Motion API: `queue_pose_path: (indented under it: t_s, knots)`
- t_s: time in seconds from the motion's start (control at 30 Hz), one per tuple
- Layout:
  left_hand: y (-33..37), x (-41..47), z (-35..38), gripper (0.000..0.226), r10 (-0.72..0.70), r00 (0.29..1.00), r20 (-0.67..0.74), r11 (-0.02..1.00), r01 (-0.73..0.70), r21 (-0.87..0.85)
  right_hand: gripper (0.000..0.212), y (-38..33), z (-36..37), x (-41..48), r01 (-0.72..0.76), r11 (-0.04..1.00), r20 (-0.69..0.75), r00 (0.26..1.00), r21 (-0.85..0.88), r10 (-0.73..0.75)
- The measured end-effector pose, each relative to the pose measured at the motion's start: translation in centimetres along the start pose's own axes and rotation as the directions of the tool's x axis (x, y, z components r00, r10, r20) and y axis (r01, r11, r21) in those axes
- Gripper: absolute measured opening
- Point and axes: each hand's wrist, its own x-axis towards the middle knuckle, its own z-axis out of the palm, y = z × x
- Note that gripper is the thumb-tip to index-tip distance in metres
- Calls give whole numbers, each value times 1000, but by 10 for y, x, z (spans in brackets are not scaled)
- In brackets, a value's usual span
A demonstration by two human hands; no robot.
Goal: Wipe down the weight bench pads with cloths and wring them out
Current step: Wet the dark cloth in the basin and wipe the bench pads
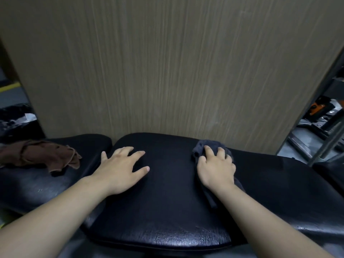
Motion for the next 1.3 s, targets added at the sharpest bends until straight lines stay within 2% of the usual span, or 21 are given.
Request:
queue_pose_path:
  t_s: [0.4, 0.63, 0.9, 1.13, 1.3]
  knots:
    - [-80, -1, -7, 54, -140, 988, -69, 990, 142, 17, 60, -148, 55, 1, 153, 988, 91, 984, 2, -152]
    - [-88, -5, -15, 56, -94, 988, -122, 995, 87, -55, 63, -201, 76, 3, 279, 960, 146, 949, 27, -280]
    - [-98, -10, -27, 52, -156, 938, -310, 973, 91, -213, 57, -202, 84, -45, 540, 838, 154, 824, 75, -545]
    - [-96, -17, -35, 47, -189, 915, -356, 959, 95, -266, 58, -182, 74, -118, 555, 825, 154, 811, 104, -565]
    - [-80, -19, -35, 46, -171, 921, -350, 961, 78, -265, 60, -161, 67, -133, 531, 841, 163, 825, 101, -540]
